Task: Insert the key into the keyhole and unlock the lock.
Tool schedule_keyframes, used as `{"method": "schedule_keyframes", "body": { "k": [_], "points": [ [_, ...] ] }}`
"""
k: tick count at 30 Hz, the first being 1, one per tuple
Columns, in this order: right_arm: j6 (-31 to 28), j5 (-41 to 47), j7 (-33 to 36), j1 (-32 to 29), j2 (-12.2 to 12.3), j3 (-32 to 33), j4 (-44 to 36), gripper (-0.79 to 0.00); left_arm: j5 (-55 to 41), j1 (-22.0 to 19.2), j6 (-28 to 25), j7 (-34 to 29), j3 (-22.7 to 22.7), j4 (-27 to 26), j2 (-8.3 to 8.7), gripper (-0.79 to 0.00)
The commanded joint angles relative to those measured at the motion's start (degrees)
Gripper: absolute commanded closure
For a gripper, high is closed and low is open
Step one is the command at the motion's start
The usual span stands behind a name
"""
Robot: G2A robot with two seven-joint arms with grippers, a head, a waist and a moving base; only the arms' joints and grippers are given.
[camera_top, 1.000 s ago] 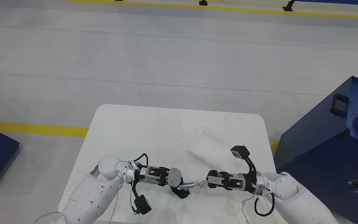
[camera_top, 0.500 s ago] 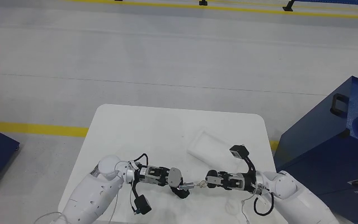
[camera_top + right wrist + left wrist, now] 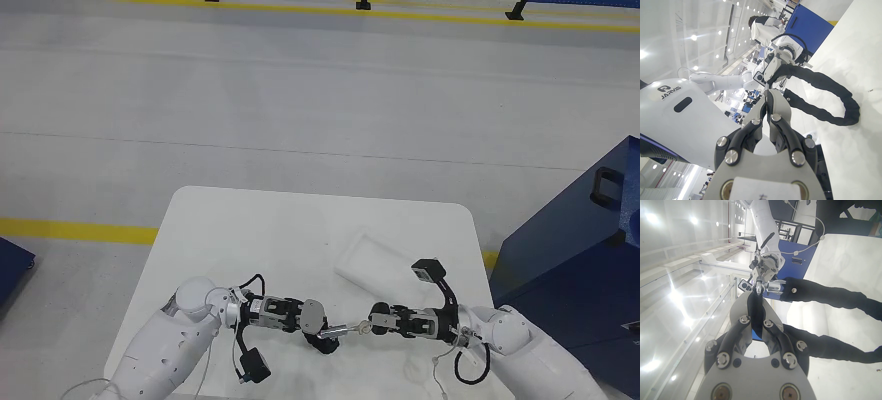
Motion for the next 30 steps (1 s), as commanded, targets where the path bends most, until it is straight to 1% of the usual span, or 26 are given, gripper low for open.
{"method": "schedule_keyframes", "body": {
  "k": [1, 30],
  "points": [
    [-0.1, 0.1, -0.1, -0.1, 0.1, 0.0, -0.1, 0.0, 0.0, 0.0, 0.0, 0.0, 0.0, 0.0, 0.0, 0.0],
    [-1.4, 1.5, -1.4, -0.8, 1.4, -1.0, 0.4, 0.0, 0.0, 0.0, 0.0, 0.0, 0.0, 0.0, 0.0, 0.0]
  ]
}}
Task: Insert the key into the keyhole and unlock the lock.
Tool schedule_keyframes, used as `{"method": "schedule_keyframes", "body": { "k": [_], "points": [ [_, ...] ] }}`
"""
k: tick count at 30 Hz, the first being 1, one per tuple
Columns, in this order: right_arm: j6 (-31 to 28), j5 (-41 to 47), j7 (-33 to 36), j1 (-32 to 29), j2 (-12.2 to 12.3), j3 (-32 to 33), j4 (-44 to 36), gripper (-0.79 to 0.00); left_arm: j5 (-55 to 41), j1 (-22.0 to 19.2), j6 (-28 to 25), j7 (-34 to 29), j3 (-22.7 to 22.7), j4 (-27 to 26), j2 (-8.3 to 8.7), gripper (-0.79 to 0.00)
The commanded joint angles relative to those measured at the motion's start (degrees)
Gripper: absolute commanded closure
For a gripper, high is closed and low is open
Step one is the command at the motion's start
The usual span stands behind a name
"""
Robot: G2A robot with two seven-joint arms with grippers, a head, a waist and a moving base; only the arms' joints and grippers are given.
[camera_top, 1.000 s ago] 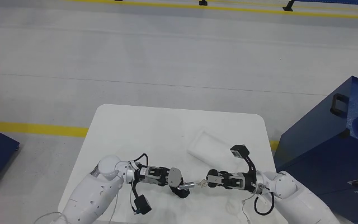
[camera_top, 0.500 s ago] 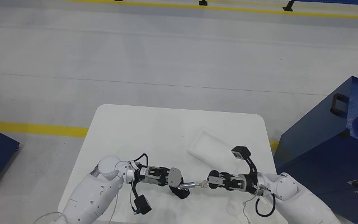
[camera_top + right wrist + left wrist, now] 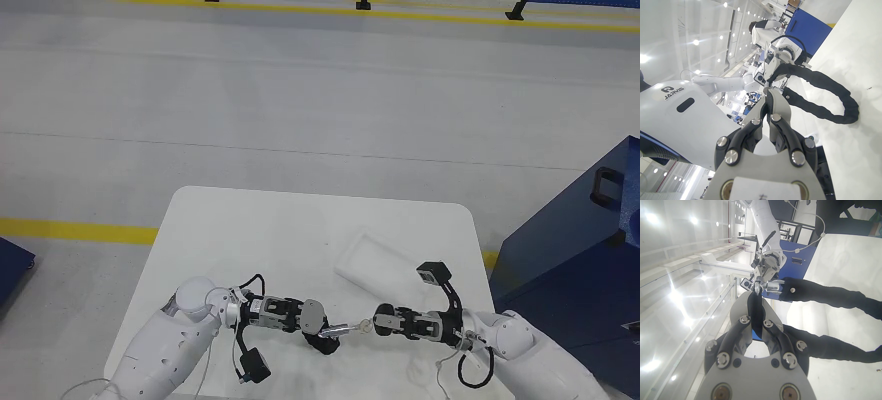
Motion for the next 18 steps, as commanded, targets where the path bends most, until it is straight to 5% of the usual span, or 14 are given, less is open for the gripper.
{"method": "schedule_keyframes", "body": {
  "k": [1, 18],
  "points": [
    [0.0, 0.0, 0.0, 0.0, 0.0, -0.2, 0.0, 0.0, 0.0, 0.0, 0.0, 0.0, 0.0, 0.0, 0.0, 0.0],
    [-0.6, 0.2, -0.6, 1.0, 0.5, -1.6, -0.4, 0.0, 0.0, 0.0, 0.0, 0.0, 0.0, 0.0, 0.0, 0.0]
  ]
}}
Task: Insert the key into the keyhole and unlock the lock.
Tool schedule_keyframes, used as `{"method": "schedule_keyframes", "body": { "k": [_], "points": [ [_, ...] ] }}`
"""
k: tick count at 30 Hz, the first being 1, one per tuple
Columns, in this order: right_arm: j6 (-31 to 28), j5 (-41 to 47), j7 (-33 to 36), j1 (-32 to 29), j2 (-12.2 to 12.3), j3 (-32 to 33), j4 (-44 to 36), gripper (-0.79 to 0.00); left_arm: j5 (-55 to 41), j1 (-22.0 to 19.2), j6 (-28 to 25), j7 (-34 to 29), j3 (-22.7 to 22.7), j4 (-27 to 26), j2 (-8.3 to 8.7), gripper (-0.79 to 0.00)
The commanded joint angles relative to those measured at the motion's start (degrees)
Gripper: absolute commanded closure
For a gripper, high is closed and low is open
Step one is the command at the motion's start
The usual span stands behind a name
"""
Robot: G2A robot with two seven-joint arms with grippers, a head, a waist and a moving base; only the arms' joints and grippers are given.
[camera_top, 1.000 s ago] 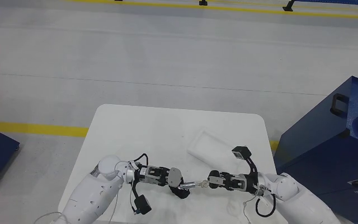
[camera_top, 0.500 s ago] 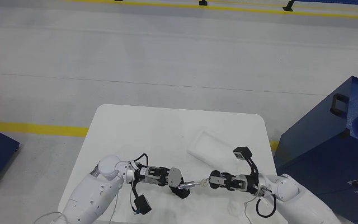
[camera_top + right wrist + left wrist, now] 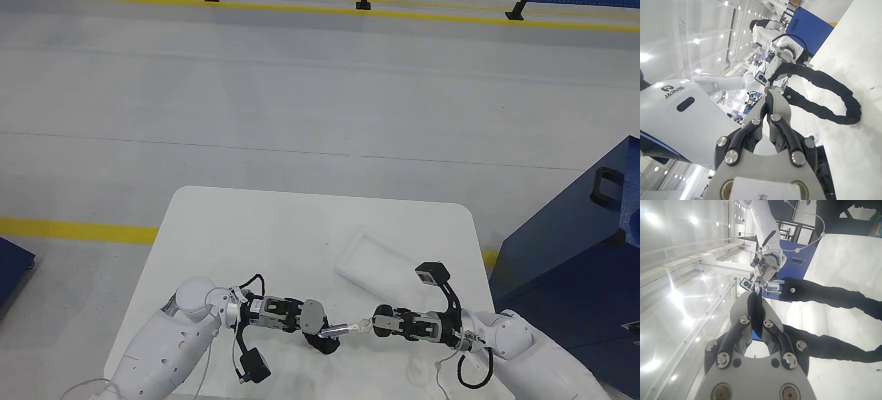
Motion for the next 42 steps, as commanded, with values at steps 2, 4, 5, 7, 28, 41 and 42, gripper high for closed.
{"method": "schedule_keyframes", "body": {
  "k": [2, 4, 5, 7, 28, 41, 42],
  "points": [
    [-0.2, 0.1, -0.2, 0.2, 0.1, -0.2, 0.0, 0.0, 0.0, 0.0, 0.0, 0.0, 0.0, 0.0, 0.0, 0.0],
    [-0.3, 0.1, -0.3, 0.3, 0.2, -0.4, 0.1, 0.0, 0.0, 0.0, 0.0, 0.0, 0.0, 0.0, 0.0, 0.0],
    [-0.3, 0.2, -0.3, 0.3, 0.2, -0.5, 0.1, 0.0, 0.0, 0.0, 0.0, 0.0, 0.0, 0.0, 0.0, 0.0],
    [-0.4, 0.3, -0.4, 0.4, 0.3, -0.6, 0.3, 0.0, 0.0, 0.0, 0.0, 0.0, 0.0, 0.0, 0.0, 0.0],
    [-0.5, -0.3, -0.5, 1.9, 0.6, -2.6, -0.2, 0.0, 0.0, 0.0, 0.0, 0.0, 0.0, 0.0, 0.0, 0.0],
    [-1.0, -1.5, -1.0, 2.8, 0.7, -3.5, 0.0, 0.0, 0.0, 0.0, 0.0, 0.0, 0.0, 0.0, 0.0, 0.0],
    [-1.1, -1.7, -1.1, 2.8, 0.7, -3.5, 0.0, 0.0, 0.0, 0.0, 0.0, 0.0, 0.0, 0.0, 0.0, 0.0]
  ]
}}
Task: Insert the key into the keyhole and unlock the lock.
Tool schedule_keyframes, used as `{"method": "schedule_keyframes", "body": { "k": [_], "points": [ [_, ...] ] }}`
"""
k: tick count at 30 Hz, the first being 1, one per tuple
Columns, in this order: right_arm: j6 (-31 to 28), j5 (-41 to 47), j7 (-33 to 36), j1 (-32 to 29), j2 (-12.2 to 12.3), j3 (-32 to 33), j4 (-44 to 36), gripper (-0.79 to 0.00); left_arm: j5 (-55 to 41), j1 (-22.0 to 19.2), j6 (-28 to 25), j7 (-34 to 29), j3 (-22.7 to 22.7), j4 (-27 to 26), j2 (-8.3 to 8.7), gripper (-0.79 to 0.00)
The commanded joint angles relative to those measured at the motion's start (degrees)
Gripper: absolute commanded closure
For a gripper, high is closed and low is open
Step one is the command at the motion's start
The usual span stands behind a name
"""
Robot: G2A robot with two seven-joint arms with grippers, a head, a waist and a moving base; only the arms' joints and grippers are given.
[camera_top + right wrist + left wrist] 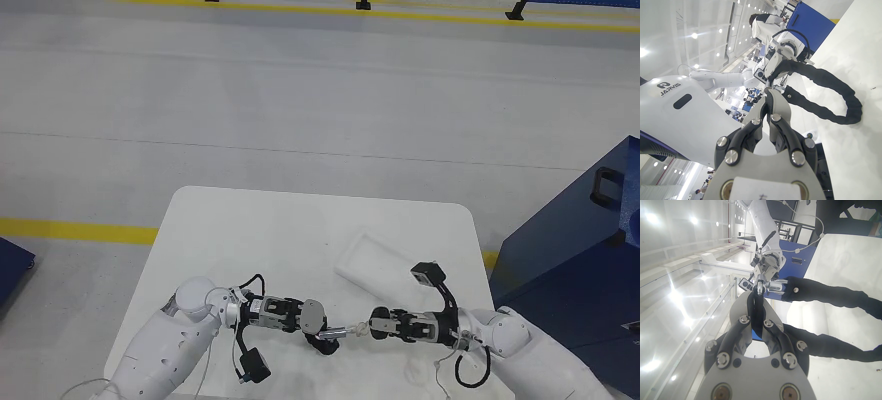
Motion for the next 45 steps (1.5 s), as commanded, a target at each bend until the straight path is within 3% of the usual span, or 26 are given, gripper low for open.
{"method": "schedule_keyframes", "body": {
  "k": [1, 11, 13, 16, 45],
  "points": [
    [-0.1, -0.5, -0.1, 0.1, 0.0, -0.1, 0.0, 0.0, 0.0, 0.0, 0.0, 0.0, 0.0, 0.0, 0.0, 0.0],
    [-0.5, -0.7, -0.5, 0.4, 0.2, -0.6, -0.1, 0.0, 0.0, 0.0, 0.0, 0.0, 0.0, 0.0, 0.0, 0.0],
    [-0.6, -0.5, -0.6, 0.4, 0.3, -0.7, -0.2, -0.065, 0.0, 0.0, 0.0, 0.0, 0.0, 0.0, 0.0, 0.0],
    [-0.6, -0.3, -0.6, 0.4, 0.5, -0.8, -0.4, -0.086, 0.0, 0.0, 0.0, 0.0, 0.0, 0.0, 0.0, 0.0],
    [1.4, -1.0, 1.4, 3.7, 0.8, -3.5, -1.7, -0.043, 0.0, 0.0, 0.0, 0.0, 0.0, 0.0, 0.0, 0.0]
  ]
}}
